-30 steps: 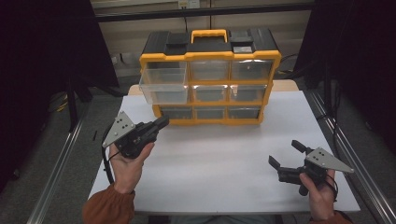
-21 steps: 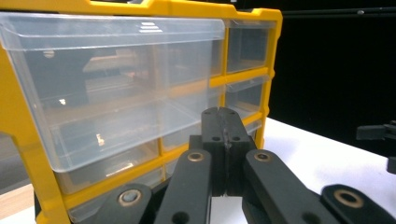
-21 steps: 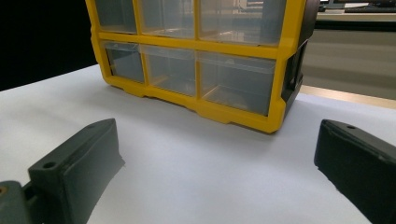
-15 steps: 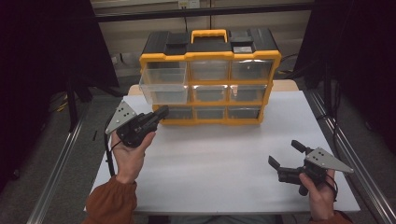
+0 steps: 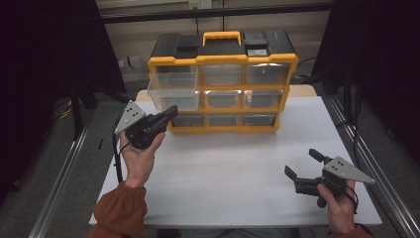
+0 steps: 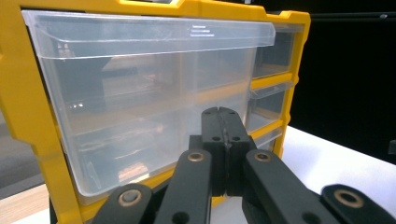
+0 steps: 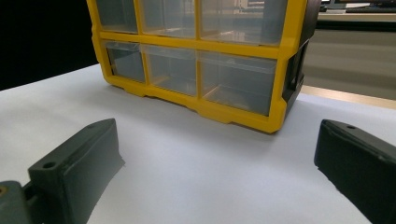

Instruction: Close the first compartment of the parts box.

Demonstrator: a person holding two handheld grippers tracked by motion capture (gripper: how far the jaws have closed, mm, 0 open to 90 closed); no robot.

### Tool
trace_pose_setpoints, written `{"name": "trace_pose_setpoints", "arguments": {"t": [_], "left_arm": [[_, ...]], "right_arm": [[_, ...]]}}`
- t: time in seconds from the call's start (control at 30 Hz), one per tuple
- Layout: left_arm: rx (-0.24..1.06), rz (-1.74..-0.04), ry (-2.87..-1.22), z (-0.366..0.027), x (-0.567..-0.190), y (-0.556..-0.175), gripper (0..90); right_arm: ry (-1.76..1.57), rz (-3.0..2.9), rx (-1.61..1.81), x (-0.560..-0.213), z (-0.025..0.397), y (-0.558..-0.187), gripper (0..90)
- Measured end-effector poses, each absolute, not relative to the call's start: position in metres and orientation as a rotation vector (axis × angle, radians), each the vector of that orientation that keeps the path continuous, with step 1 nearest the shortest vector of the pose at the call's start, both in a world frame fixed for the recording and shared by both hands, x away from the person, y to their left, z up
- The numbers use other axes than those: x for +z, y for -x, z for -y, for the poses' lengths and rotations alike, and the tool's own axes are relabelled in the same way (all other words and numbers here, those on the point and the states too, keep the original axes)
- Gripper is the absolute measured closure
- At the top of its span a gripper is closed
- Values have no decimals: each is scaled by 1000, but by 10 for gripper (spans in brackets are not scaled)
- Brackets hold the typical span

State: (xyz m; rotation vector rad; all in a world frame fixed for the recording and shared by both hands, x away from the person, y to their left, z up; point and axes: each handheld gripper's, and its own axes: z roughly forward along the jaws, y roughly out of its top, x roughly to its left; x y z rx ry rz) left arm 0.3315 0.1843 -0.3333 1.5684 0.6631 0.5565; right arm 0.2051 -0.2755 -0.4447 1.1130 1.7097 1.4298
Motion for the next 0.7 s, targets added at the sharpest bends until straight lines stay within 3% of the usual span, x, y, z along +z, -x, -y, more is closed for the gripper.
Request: {"name": "trace_pose_setpoints", "arguments": {"t": [0.7], "left_arm": [[594,-674,-1574,-180,-333,-343,900]], "right_arm": [[-1112,-1711,1429,-445,275,-205,2]]}}
